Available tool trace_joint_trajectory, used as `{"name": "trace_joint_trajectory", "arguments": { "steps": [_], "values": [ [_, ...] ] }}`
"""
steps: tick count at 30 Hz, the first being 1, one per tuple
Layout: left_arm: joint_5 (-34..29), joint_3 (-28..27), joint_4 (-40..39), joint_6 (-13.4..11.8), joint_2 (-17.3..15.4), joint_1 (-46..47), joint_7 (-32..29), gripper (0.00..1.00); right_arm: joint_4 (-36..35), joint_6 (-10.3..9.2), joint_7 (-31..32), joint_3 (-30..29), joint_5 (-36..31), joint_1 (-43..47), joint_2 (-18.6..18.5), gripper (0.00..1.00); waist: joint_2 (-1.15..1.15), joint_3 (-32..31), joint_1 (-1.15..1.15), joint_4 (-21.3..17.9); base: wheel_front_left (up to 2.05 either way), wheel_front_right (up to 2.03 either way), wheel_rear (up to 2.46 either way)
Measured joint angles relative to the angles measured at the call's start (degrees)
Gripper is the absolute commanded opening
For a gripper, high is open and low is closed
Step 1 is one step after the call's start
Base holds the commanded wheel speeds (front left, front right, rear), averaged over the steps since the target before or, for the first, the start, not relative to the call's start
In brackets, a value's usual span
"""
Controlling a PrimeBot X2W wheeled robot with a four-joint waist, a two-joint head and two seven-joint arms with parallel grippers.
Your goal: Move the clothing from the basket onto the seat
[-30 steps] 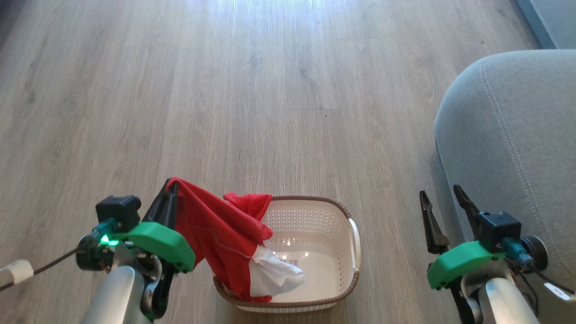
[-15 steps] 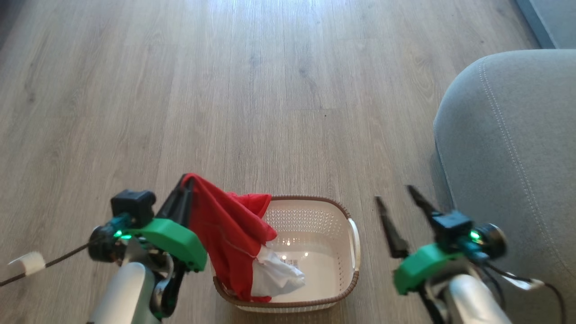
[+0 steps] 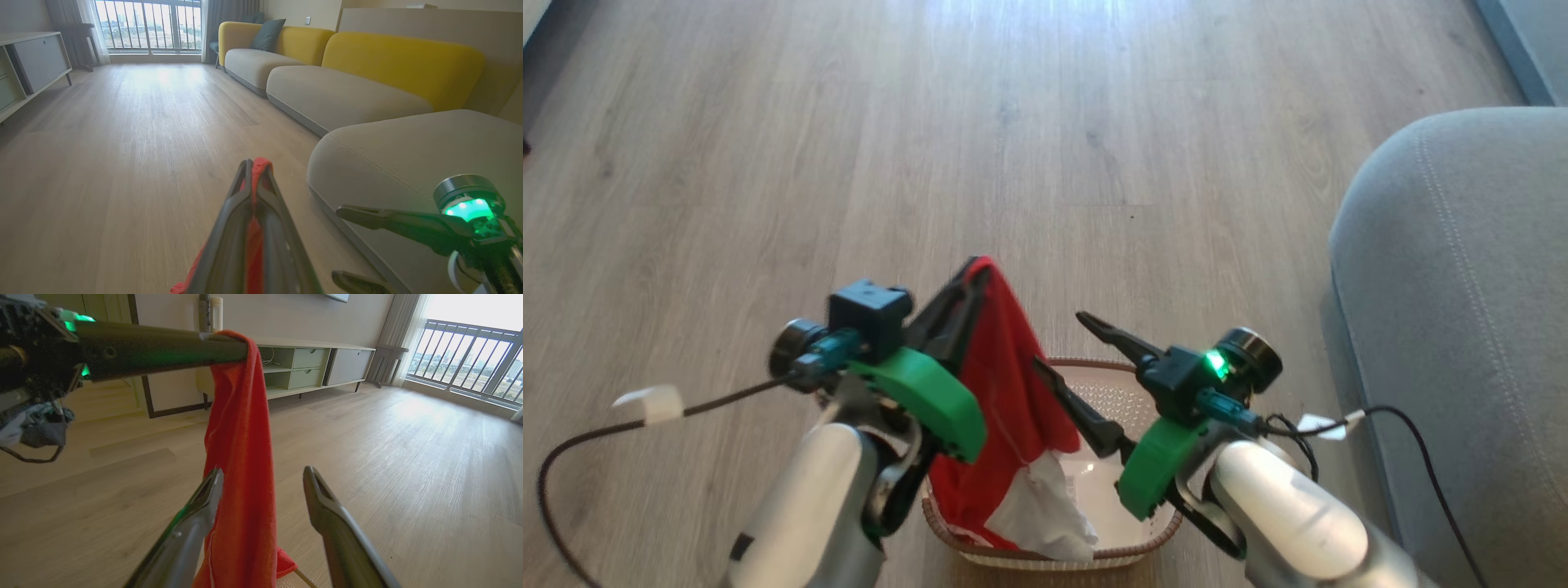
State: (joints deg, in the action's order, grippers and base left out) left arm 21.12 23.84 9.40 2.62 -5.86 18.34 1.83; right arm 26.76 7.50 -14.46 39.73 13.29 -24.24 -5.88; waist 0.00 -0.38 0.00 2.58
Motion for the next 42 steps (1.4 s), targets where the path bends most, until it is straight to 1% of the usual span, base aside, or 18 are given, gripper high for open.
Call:
{"name": "trace_joint_trajectory", "arguments": {
  "steps": [6, 12, 13, 14, 15, 18, 19, 20, 21, 24, 25, 26, 27, 29, 35, 36, 37, 42],
  "values": [
    [0.1, 4.19, -4.47, 1.29, 1.12, 0.6, -1.85, 0.0, 3.35, 0.0, 0.0, 2.61, 1.55, -3.91, -0.1, 1.0, 0.0, -0.04, 0.0, 1.54, 0.0, 0.0, 0.0],
    [1.25, 7.05, -7.48, 1.29, 1.75, 0.62, -2.85, 0.0, 7.09, 0.0, 0.0, 2.68, 1.91, -4.53, -0.08, 1.0, 0.0, -0.17, 0.0, 2.72, 0.0, 0.0, 0.0],
    [1.25, 7.43, -7.89, 1.29, 1.76, 0.62, -2.91, 0.0, 7.72, 0.0, 0.0, 2.64, 2.11, -4.54, -0.07, 0.72, 0.0, -0.15, 0.0, 2.82, 0.0, 0.0, 0.0],
    [1.37, 7.64, -8.27, 1.29, 1.79, 0.62, -3.15, 0.0, 8.36, 0.01, 0.0, 2.71, 2.64, -4.53, -0.01, 0.27, 0.0, -0.12, 0.0, 2.86, 0.0, 0.0, 0.0],
    [1.72, 7.68, -8.47, 1.27, 1.83, 0.62, -3.34, 0.0, 8.83, 0.01, 0.0, 2.7, 3.25, -4.52, 0.04, 0.0, 0.0, -0.12, 0.0, 2.86, 0.0, 0.0, 0.0],
    [2.08, 7.67, -8.57, 1.23, 1.83, 0.62, -3.34, 0.0, 9.59, 0.01, 0.0, 2.68, 4.86, -4.52, 0.21, 0.0, 0.0, -0.03, 0.0, 2.68, 0.0, 0.0, 0.0],
    [2.08, 7.58, -8.56, 1.19, 1.81, 0.62, -3.34, 0.14, 9.59, 0.0, 0.0, 2.64, 5.24, -4.53, 0.26, 0.0, 0.0, 0.02, 0.0, 2.57, 0.0, 0.0, 0.0],
    [2.08, 7.49, -8.51, 1.05, 1.8, 0.61, -3.32, 0.24, 9.59, 0.0, 0.0, 2.64, 5.49, -4.52, 0.29, 0.0, 0.0, 0.07, 0.0, 2.43, 0.0, 0.0, 0.0],
    [2.08, 7.4, -8.43, 0.87, 1.76, 0.6, -3.26, 0.24, 9.58, 0.0, 0.0, 2.55, 5.57, -4.52, 0.3, 0.0, 0.0, 0.13, 0.0, 2.26, 0.0, 0.0, 0.0],
    [2.14, 7.09, -7.87, 0.69, 1.52, 0.55, -2.68, 0.44, 9.28, 0.01, 0.0, 1.74, 6.04, -4.52, 0.15, 0.0, 0.0, 0.29, 0.0, 1.71, 0.0, 0.0, 0.0],
    [2.47, 6.92, -7.49, 0.67, 1.49, 0.52, -2.5, 0.63, 8.99, 0.0, 0.0, 1.31, 6.04, -4.52, 0.03, 0.0, 0.0, 0.32, 0.0, 1.52, 0.0, 0.0, 0.0],
    [2.67, 6.7, -7.04, 0.64, 1.48, 0.46, -2.05, 0.92, 8.49, 0.01, 0.0, 0.81, 6.13, -4.52, -0.14, 0.0, 0.0, 0.34, 0.0, 1.33, 0.0, 0.0, 0.0],
    [2.99, 6.34, -6.48, 0.62, 1.52, 0.26, -1.59, 1.0, 7.92, 0.01, 0.0, 0.18, 6.27, -4.5, -0.4, 0.0, 0.0, 0.36, 0.0, 1.12, 0.0, 0.0, 0.0],
    [3.49, 5.88, -4.91, 0.12, 1.42, -0.13, -0.44, 1.0, 6.48, 0.01, 0.0, -1.26, 6.46, -4.48, -1.1, 0.0, 0.0, 0.37, 0.0, 0.63, 0.0, 0.0, 0.0],
    [3.65, 6.15, 2.22, 0.26, 1.49, -2.79, 5.25, 1.0, 2.2, 0.0, 0.0, -6.37, 6.84, -4.24, -4.45, 0.0, 0.0, 0.39, 0.0, -2.14, 0.0, 0.0, 0.0],
    [3.57, 6.68, 3.87, 0.52, 1.51, -3.25, 6.62, 1.0, 1.47, 0.0, 0.0, -7.06, 6.84, -4.21, -5.1, 0.0, 0.0, 0.41, 0.0, -2.81, 0.0, 0.0, 0.0],
    [3.57, 6.68, 3.87, 0.52, 1.51, -3.25, 6.62, 1.0, 1.47, 0.0, 0.0, -7.06, 6.84, -4.21, -5.1, 0.0, 0.0, 0.41, 0.0, -2.81, 0.0, 0.0, 0.0],
    [3.57, 9.23, 10.35, 1.77, 2.1, -4.18, 11.36, 1.0, -2.08, 0.0, 0.0, -10.16, 6.37, -3.75, -7.48, 0.0, 0.0, 0.69, 0.0, -6.71, 0.0, 0.0, 0.0]
  ]
}}
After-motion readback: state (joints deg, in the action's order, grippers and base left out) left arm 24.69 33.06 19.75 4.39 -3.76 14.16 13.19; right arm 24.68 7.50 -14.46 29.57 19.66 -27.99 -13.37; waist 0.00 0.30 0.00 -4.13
